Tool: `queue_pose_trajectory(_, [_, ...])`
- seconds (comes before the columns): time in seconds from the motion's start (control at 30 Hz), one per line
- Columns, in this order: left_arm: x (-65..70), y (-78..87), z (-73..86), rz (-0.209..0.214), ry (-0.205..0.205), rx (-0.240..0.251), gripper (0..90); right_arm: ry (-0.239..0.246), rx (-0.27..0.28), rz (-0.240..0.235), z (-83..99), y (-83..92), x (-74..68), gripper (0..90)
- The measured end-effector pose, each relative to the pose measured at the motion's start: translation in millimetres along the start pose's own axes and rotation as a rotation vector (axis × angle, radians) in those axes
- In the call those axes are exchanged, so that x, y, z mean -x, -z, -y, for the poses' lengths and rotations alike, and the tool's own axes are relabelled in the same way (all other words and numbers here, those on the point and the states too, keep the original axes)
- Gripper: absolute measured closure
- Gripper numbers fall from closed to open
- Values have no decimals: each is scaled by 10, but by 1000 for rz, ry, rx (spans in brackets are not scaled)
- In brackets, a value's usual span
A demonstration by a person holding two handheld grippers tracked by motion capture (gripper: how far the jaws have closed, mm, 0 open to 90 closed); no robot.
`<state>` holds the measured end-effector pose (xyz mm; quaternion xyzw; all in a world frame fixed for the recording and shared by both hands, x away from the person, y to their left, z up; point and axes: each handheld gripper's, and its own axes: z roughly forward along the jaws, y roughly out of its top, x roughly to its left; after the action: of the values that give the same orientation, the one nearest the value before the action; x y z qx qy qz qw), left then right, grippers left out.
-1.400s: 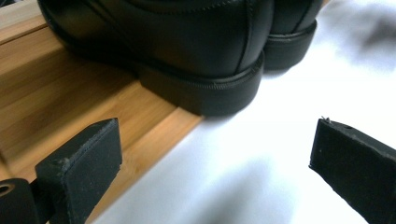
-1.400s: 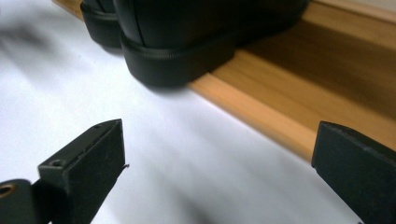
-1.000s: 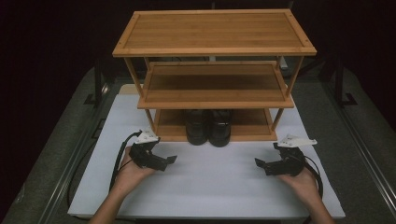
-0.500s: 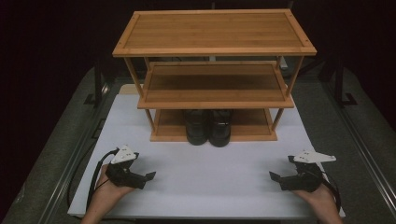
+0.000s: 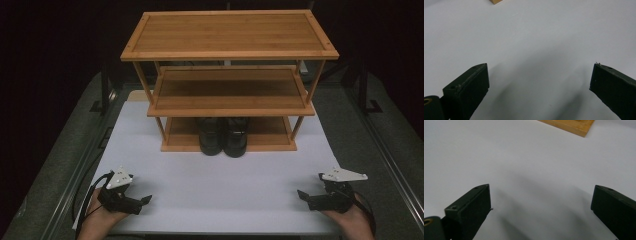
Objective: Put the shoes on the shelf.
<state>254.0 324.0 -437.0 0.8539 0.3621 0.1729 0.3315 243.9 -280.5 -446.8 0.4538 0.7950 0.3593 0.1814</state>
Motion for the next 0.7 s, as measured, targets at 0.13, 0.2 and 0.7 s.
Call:
queue_pose_trajectory(0.13, [-11, -25, 49, 6, 1, -19, 17, -2, -24, 15, 51, -20, 19, 25])
queue_pose_trajectory(0.2, [-12, -44, 76, 9, -1, -30, 17, 2, -47, 24, 85, -40, 37, 25])
queue_pose_trajectory(0.7, [-36, -60, 138, 25, 24, -4, 0, -5, -56, 36, 99, -56, 40, 23])
